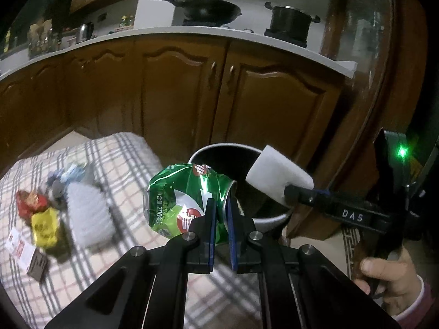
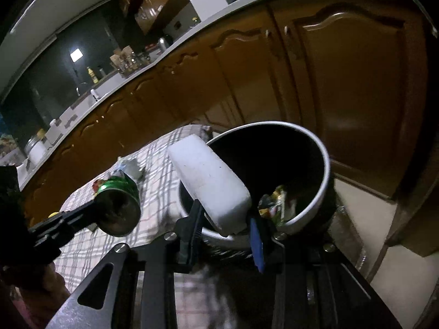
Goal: Collect trash
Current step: 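Carry can and sponge over the black bin and open both tools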
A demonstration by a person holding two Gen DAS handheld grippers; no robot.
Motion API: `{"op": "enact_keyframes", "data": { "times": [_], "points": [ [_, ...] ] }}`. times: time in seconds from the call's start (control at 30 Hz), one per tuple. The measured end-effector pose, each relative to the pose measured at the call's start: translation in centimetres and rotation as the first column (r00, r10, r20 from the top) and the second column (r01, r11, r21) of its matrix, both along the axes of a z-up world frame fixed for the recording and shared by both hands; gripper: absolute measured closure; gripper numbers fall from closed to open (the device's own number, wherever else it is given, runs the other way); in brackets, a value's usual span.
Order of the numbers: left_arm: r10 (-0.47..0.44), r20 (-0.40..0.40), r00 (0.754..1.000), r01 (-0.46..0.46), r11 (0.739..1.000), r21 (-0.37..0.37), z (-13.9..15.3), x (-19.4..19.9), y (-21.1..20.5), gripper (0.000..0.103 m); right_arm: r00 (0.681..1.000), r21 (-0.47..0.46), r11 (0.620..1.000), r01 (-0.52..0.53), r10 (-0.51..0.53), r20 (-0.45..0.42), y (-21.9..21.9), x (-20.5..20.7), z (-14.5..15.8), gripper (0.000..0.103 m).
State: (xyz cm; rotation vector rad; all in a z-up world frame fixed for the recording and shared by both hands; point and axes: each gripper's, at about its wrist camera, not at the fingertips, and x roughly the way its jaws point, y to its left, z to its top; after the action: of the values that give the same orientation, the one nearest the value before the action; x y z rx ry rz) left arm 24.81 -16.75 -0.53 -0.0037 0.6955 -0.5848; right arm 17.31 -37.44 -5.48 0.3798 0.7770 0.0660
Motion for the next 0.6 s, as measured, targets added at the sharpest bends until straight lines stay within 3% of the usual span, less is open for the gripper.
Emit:
{"op": "enact_keyframes", "data": {
  "times": [0.6],
  "points": [
    [-0.045,0.006,0.999,0.045,0.998,0.034,-1.1,5.1,-5.5,0.097,0.997,-0.068,0.996,0.053,-0.057,-0.057,-3.2,2.2,-0.1,0.071]
  ]
}}
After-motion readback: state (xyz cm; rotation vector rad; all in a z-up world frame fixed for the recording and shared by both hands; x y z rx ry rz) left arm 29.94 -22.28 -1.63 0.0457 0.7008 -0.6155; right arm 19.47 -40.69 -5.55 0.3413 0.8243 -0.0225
